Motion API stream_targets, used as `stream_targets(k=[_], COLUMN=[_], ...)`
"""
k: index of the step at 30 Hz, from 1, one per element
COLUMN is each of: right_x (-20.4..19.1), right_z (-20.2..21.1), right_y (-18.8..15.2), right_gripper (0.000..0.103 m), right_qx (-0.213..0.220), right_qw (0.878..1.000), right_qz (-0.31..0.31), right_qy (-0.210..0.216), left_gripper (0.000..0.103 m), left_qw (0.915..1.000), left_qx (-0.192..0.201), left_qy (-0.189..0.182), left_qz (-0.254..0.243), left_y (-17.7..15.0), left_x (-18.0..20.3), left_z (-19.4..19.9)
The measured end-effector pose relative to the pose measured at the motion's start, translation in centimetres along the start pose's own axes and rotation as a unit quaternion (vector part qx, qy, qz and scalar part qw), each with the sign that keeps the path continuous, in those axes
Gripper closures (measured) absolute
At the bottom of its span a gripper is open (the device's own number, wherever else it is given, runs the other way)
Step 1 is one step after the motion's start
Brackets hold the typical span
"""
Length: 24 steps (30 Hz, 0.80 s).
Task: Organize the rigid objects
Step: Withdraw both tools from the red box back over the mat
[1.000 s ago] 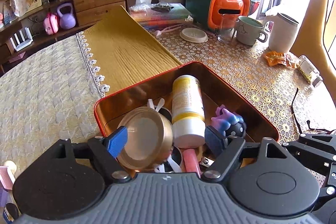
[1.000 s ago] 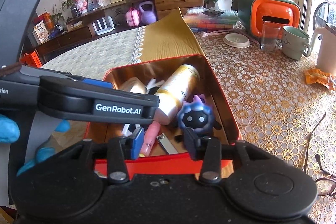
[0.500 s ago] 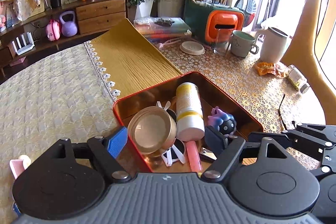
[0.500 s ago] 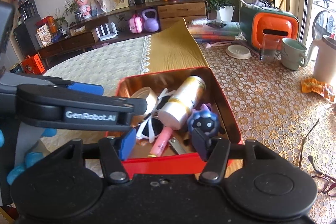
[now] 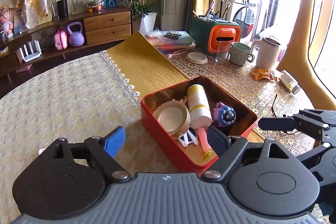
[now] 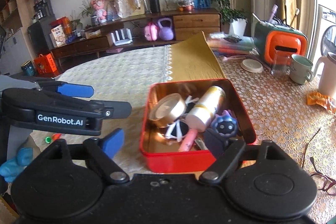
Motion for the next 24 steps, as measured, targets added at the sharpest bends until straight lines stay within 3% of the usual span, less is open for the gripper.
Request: stream_targets(k=[9, 12, 19, 24], right_x=[-2.7, -3.1, -5.0, -6.6], right_z=[0.5, 0.3, -0.7, -1.7], right_y=[-0.5, -0.5, -0.4, -0.3], right_gripper=[0.004, 0.004, 0.004, 0.004], right_qx=[0.006, 0.005, -0.001, -0.005], right_qw=[0.999, 0.999, 0.999, 0.998], right_qz=[0.025, 0.023, 0.031, 0.038], right_qy=[0.022, 0.026, 0.041, 0.051], left_gripper=[0.017, 0.002, 0.002, 0.0], left_qw=[0.9999, 0.9996, 0.9981, 0.9955], left_qx=[0.012, 0.016, 0.013, 0.01], left_qy=[0.006, 0.014, 0.027, 0.056], left_qz=[0.009, 0.018, 0.053, 0.076], left_y=[-2.1, -2.9, -4.9, -6.7], left_x=[-3.6, -5.4, -10.0, -13.4], left_z=[3.1, 3.8, 5.1, 5.8])
Point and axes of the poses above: each gripper's, at about its wrist camera, not at the fingertips, and z roughly against the way its jaws point, x to its right, y to its top, the point moved 9 cm from there along -z, roughly the way its jaws point, and after that the axes turned 10 degrees about y, right-handed, at the moved point
